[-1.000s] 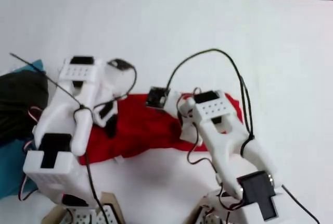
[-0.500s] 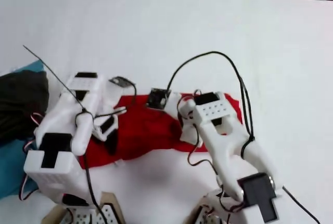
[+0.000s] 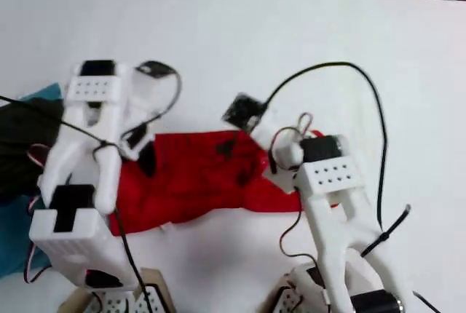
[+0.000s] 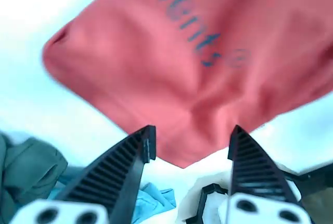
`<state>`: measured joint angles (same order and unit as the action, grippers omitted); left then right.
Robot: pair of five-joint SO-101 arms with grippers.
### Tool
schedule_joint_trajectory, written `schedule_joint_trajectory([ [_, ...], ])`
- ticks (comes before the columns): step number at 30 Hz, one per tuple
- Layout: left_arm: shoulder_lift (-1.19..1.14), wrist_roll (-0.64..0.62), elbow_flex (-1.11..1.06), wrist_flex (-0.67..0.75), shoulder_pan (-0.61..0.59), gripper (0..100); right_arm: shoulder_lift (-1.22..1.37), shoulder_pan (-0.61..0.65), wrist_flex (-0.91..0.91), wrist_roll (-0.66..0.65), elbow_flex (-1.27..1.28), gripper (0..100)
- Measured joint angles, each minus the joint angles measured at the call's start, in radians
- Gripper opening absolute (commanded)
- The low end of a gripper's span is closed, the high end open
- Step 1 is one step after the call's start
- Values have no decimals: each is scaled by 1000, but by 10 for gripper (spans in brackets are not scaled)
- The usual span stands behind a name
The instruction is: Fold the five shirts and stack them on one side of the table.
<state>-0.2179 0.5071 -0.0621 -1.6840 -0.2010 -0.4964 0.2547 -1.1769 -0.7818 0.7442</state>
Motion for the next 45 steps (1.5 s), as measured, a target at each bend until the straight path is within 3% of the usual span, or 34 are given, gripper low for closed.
schedule_joint_trajectory([
  [5,-133,-164,8,52,-123,252,-8,-60,5,9,0,159],
  [9,-238,-226,11,72,-135,252,-8,-72,5,9,0,159],
  [21,-316,-153,147,101,-133,251,-8,-75,5,9,0,159],
  [33,-325,5,226,31,-172,252,-8,-75,5,-18,0,159],
  [45,-445,-21,249,104,-173,252,-8,-75,5,-18,0,159],
])
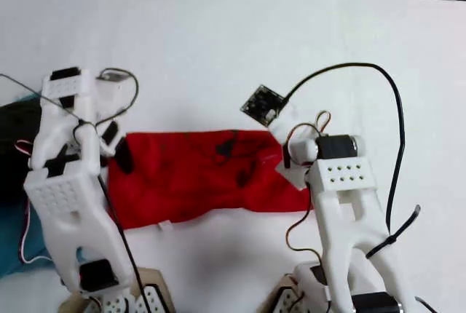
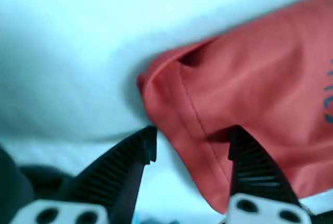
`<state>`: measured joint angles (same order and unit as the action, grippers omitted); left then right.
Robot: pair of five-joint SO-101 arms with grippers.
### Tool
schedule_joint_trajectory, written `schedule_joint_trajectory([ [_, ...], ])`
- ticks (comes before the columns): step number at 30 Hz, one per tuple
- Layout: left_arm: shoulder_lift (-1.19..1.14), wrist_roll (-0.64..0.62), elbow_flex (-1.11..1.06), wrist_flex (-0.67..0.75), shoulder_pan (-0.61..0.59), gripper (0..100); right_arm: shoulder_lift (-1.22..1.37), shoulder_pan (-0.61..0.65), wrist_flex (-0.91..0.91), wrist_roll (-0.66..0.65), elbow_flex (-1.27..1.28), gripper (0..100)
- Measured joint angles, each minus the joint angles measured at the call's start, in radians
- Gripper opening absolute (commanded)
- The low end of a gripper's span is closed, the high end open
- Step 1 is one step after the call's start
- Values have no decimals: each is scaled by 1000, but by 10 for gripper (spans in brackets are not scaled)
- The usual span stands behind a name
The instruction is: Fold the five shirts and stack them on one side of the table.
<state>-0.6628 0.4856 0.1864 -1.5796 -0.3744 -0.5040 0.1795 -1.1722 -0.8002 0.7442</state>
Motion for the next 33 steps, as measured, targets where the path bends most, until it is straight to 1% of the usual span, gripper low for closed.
schedule_joint_trajectory([
  [7,-31,-34,6,6,15,240,0,0,0,0,0,159],
  [9,-32,-34,8,6,15,187,0,0,0,0,0,159],
  [12,-34,-34,8,6,15,38,0,0,0,0,0,159],
  [13,-34,-35,8,6,17,8,0,0,0,0,0,159],
  [14,-34,-48,6,6,20,29,0,2,0,0,0,159],
  [17,-34,-118,5,5,40,22,0,2,0,0,0,159],
  [19,-34,-132,8,5,52,21,0,2,0,0,0,159],
  [22,-52,-140,48,-23,55,21,0,2,0,0,0,159],
  [26,-71,-137,175,-118,60,21,0,2,-5,0,0,159],
  [29,-68,-123,270,-173,87,21,0,2,-29,0,0,159],
  [33,-21,-121,261,-180,109,21,0,-26,-40,0,0,159],
])
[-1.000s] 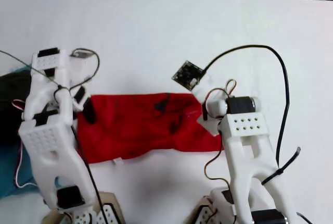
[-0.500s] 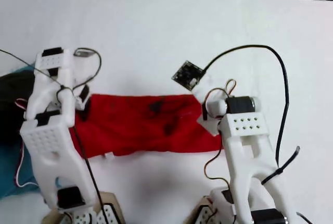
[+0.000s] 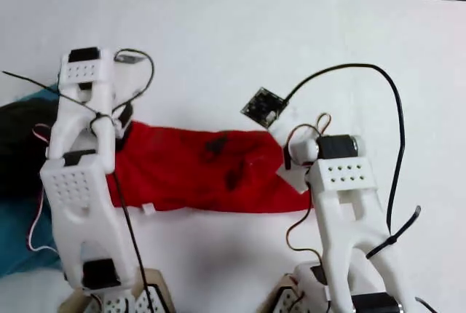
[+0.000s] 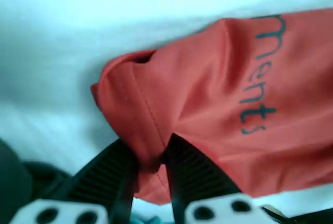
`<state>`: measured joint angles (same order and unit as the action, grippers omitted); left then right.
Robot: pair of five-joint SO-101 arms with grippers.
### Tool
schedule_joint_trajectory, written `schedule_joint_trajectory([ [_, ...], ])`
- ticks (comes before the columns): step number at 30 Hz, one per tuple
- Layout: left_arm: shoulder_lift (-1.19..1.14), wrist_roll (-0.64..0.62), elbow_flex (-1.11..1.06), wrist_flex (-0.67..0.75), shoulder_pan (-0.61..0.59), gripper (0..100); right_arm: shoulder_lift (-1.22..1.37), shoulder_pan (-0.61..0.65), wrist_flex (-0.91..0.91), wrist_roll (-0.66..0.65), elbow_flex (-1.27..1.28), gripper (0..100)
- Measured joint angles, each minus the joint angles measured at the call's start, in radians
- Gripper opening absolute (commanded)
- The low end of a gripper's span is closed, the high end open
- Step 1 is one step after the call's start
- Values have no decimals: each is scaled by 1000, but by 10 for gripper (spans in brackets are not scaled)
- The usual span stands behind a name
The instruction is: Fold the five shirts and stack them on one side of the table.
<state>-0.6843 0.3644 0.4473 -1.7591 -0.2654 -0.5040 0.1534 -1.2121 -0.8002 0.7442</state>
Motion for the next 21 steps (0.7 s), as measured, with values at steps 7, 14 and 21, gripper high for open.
schedule_joint_trajectory([
  [7,250,0,-193,-5,193,21,0,-250,44,-72,0,159],
  [14,367,-32,-230,-5,453,21,0,-569,121,-127,0,159],
  [21,367,-86,-129,-5,634,21,0,-766,127,-129,0,159],
])
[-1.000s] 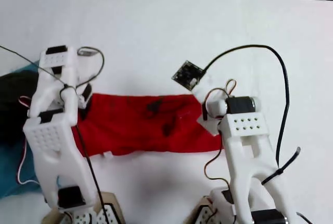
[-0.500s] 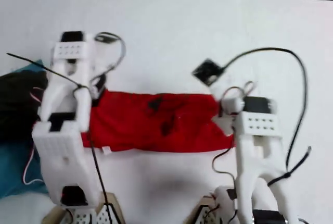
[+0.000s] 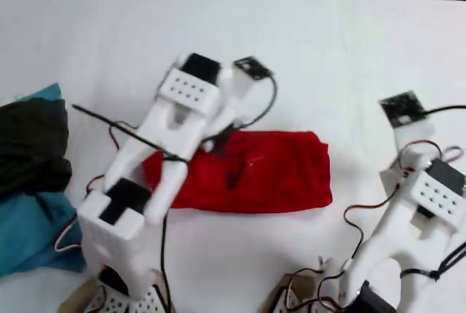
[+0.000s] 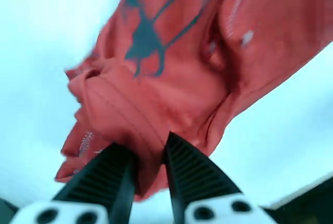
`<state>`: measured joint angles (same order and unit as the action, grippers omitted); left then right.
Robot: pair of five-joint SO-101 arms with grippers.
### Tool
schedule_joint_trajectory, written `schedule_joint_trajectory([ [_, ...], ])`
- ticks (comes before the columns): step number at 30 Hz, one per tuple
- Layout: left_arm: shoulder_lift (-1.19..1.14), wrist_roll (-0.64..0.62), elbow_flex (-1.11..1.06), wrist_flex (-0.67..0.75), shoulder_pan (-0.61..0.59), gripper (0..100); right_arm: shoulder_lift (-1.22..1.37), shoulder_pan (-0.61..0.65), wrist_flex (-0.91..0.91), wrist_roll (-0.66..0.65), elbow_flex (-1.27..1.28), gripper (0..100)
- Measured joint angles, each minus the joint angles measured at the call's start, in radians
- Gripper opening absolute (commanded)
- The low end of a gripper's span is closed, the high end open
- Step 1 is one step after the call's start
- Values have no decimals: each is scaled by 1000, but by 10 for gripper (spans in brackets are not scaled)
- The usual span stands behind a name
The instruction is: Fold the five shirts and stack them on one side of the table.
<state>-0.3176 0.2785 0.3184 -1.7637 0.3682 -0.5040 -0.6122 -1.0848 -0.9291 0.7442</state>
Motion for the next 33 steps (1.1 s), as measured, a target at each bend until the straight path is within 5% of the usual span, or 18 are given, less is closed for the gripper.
schedule_joint_trajectory([
  [19,-387,-2,442,-3,385,22,0,-256,101,-34,100,159],
  [28,-555,-2,551,14,397,24,0,-267,101,-35,104,159],
  [33,-557,-2,675,0,397,138,0,-267,101,-35,137,159],
])
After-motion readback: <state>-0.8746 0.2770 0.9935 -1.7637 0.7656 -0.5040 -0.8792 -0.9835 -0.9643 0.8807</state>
